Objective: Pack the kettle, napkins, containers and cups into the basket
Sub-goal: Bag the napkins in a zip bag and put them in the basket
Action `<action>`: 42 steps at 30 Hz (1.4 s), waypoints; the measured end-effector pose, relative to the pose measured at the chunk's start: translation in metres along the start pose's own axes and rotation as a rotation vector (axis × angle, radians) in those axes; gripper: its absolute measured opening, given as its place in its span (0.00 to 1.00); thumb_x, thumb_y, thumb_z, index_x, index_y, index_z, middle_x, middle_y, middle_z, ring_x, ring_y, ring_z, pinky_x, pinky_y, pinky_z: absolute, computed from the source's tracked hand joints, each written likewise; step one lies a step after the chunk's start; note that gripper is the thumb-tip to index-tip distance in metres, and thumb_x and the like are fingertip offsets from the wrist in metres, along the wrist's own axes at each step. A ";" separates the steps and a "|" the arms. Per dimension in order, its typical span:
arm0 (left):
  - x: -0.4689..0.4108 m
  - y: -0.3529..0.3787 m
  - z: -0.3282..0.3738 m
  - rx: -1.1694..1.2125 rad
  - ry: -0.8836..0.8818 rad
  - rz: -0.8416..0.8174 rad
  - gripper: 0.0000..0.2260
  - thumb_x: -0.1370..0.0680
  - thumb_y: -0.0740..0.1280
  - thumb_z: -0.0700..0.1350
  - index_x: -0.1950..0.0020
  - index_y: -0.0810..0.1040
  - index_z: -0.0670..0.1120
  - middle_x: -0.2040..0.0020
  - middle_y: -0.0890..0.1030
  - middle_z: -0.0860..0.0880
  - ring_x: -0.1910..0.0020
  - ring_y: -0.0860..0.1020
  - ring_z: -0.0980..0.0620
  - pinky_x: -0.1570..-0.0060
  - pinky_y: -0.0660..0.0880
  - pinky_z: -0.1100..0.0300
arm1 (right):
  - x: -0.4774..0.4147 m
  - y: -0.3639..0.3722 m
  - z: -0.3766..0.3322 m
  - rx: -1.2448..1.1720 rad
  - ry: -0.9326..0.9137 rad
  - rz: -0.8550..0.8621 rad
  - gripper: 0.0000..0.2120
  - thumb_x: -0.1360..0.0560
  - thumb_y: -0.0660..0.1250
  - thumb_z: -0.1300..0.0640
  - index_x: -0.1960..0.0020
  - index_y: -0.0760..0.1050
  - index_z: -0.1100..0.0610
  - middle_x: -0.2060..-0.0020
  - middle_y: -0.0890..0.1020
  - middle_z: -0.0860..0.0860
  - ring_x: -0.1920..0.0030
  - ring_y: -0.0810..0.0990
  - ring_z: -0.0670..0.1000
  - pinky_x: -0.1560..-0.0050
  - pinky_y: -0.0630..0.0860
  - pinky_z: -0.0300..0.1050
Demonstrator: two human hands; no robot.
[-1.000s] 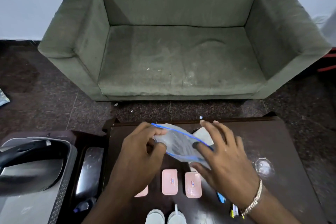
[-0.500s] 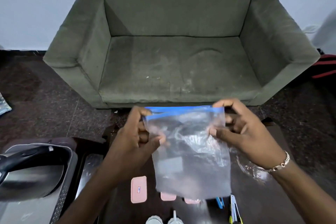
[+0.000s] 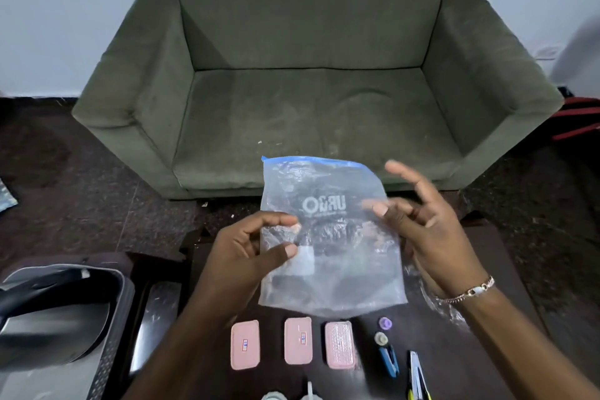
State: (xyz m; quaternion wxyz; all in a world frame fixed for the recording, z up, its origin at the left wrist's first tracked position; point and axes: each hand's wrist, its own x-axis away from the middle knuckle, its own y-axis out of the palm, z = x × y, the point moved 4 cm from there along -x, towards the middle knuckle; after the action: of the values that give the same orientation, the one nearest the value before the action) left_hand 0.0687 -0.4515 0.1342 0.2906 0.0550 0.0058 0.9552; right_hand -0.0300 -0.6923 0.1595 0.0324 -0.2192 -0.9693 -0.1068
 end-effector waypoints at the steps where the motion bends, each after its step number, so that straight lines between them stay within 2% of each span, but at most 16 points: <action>1: -0.002 0.001 0.000 -0.039 0.012 0.002 0.16 0.27 0.76 0.29 0.43 0.85 0.43 0.59 0.86 0.60 0.64 0.80 0.66 0.58 0.75 0.74 | 0.003 -0.001 0.005 0.016 0.008 -0.013 0.26 0.29 0.76 0.59 0.33 0.77 0.48 0.51 0.87 0.60 0.54 0.86 0.53 0.56 0.83 0.44; 3: -0.005 0.002 0.001 -0.087 0.013 -0.006 0.20 0.26 0.76 0.29 0.39 0.84 0.45 0.61 0.84 0.62 0.68 0.75 0.67 0.60 0.73 0.75 | 0.008 -0.004 0.014 0.057 0.037 -0.020 0.22 0.31 0.77 0.59 0.37 0.81 0.53 0.50 0.87 0.58 0.54 0.81 0.55 0.53 0.82 0.43; 5: -0.007 0.003 0.002 -0.071 0.008 -0.041 0.21 0.27 0.76 0.34 0.38 0.85 0.52 0.48 0.87 0.57 0.57 0.80 0.61 0.52 0.77 0.66 | 0.008 -0.009 0.022 0.100 0.059 -0.001 0.21 0.33 0.78 0.58 0.40 0.84 0.53 0.55 0.84 0.59 0.57 0.73 0.56 0.55 0.77 0.46; 7: -0.009 0.004 0.000 -0.059 -0.004 -0.033 0.20 0.28 0.77 0.40 0.39 0.85 0.56 0.39 0.86 0.52 0.50 0.82 0.52 0.47 0.79 0.57 | 0.006 -0.012 0.025 0.122 0.064 -0.009 0.20 0.32 0.77 0.64 0.41 0.85 0.53 0.62 0.77 0.69 0.57 0.70 0.57 0.51 0.69 0.53; 10: -0.015 0.004 -0.003 -0.021 -0.002 0.077 0.14 0.29 0.79 0.45 0.44 0.86 0.54 0.45 0.88 0.49 0.51 0.88 0.46 0.48 0.81 0.58 | 0.003 -0.011 0.024 0.141 0.073 -0.027 0.24 0.30 0.73 0.74 0.40 0.84 0.54 0.51 0.76 0.78 0.53 0.71 0.58 0.47 0.70 0.58; 13: -0.020 0.005 -0.006 -0.015 0.016 0.112 0.14 0.28 0.77 0.39 0.45 0.86 0.53 0.52 0.88 0.44 0.53 0.89 0.45 0.48 0.83 0.60 | 0.001 -0.010 0.024 0.128 0.103 -0.013 0.24 0.30 0.72 0.76 0.40 0.84 0.56 0.47 0.83 0.68 0.50 0.76 0.56 0.42 0.74 0.59; 17: -0.024 0.007 -0.008 -0.201 0.034 0.140 0.22 0.26 0.78 0.32 0.40 0.82 0.56 0.56 0.87 0.51 0.55 0.85 0.57 0.50 0.81 0.65 | 0.000 -0.015 0.021 0.300 0.072 0.073 0.20 0.29 0.73 0.75 0.41 0.83 0.59 0.47 0.86 0.60 0.49 0.84 0.54 0.37 0.78 0.58; 19: -0.025 0.007 -0.008 -0.330 0.054 0.185 0.20 0.26 0.78 0.35 0.44 0.83 0.58 0.58 0.84 0.52 0.58 0.83 0.59 0.52 0.80 0.65 | 0.000 -0.015 0.020 0.523 0.030 0.087 0.15 0.28 0.75 0.71 0.45 0.85 0.57 0.52 0.84 0.55 0.50 0.84 0.53 0.41 0.79 0.52; 21: -0.025 0.007 -0.005 -0.495 0.133 0.221 0.12 0.24 0.78 0.39 0.54 0.83 0.57 0.56 0.81 0.53 0.57 0.81 0.58 0.56 0.75 0.70 | 0.002 -0.016 0.022 0.690 -0.006 0.098 0.09 0.27 0.75 0.67 0.52 0.85 0.54 0.58 0.80 0.50 0.55 0.80 0.43 0.49 0.74 0.37; 23: -0.025 0.006 -0.005 -0.574 0.167 0.229 0.11 0.23 0.76 0.41 0.59 0.80 0.55 0.53 0.77 0.53 0.55 0.78 0.60 0.57 0.71 0.73 | 0.003 -0.016 0.023 0.760 -0.035 0.111 0.06 0.26 0.75 0.64 0.55 0.84 0.53 0.57 0.76 0.49 0.55 0.77 0.42 0.52 0.69 0.29; 25: -0.024 0.002 -0.012 -0.557 0.154 0.211 0.09 0.19 0.73 0.43 0.57 0.77 0.53 0.53 0.77 0.56 0.58 0.76 0.61 0.57 0.69 0.72 | 0.003 -0.015 0.026 0.734 -0.050 0.105 0.03 0.24 0.73 0.61 0.56 0.82 0.56 0.56 0.78 0.52 0.53 0.77 0.45 0.49 0.73 0.37; 27: -0.019 0.001 -0.020 -0.545 0.125 0.219 0.10 0.16 0.67 0.49 0.56 0.71 0.51 0.65 0.74 0.58 0.67 0.71 0.60 0.65 0.67 0.69 | 0.004 -0.007 0.034 0.669 -0.026 0.082 0.09 0.21 0.69 0.58 0.57 0.76 0.62 0.61 0.77 0.58 0.60 0.75 0.49 0.53 0.74 0.53; 30: -0.006 0.000 -0.027 -0.585 0.142 0.357 0.10 0.15 0.60 0.54 0.54 0.65 0.54 0.71 0.71 0.55 0.71 0.73 0.59 0.71 0.68 0.69 | 0.008 0.019 0.048 0.669 -0.055 0.173 0.12 0.18 0.65 0.59 0.59 0.68 0.59 0.68 0.72 0.49 0.66 0.67 0.44 0.61 0.68 0.51; 36: 0.018 -0.036 -0.043 -0.601 0.137 0.570 0.07 0.15 0.59 0.56 0.47 0.64 0.56 0.67 0.73 0.58 0.72 0.74 0.58 0.73 0.65 0.64 | 0.016 0.088 0.080 0.728 -0.197 0.349 0.04 0.18 0.62 0.63 0.49 0.69 0.56 0.64 0.75 0.42 0.62 0.75 0.40 0.64 0.66 0.37; 40: 0.044 -0.096 -0.057 -0.600 0.080 0.585 0.13 0.18 0.70 0.49 0.48 0.65 0.60 0.66 0.75 0.58 0.65 0.77 0.63 0.68 0.68 0.74 | 0.024 0.136 0.108 0.651 -0.188 0.252 0.14 0.18 0.62 0.61 0.34 0.69 0.50 0.64 0.75 0.38 0.64 0.76 0.41 0.61 0.70 0.32; 42: 0.062 -0.127 -0.066 -0.608 0.019 0.530 0.14 0.21 0.75 0.47 0.54 0.69 0.57 0.68 0.75 0.61 0.69 0.73 0.62 0.68 0.65 0.73 | 0.032 0.160 0.118 0.642 -0.212 0.155 0.13 0.17 0.62 0.61 0.36 0.75 0.50 0.55 0.81 0.37 0.53 0.80 0.42 0.50 0.74 0.37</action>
State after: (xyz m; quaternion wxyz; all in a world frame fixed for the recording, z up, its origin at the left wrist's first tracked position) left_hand 0.0807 -0.3100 0.0700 0.0372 -0.0428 -0.2887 0.9557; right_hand 0.0083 -0.5118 0.0786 0.0066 -0.2805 -0.9319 0.2298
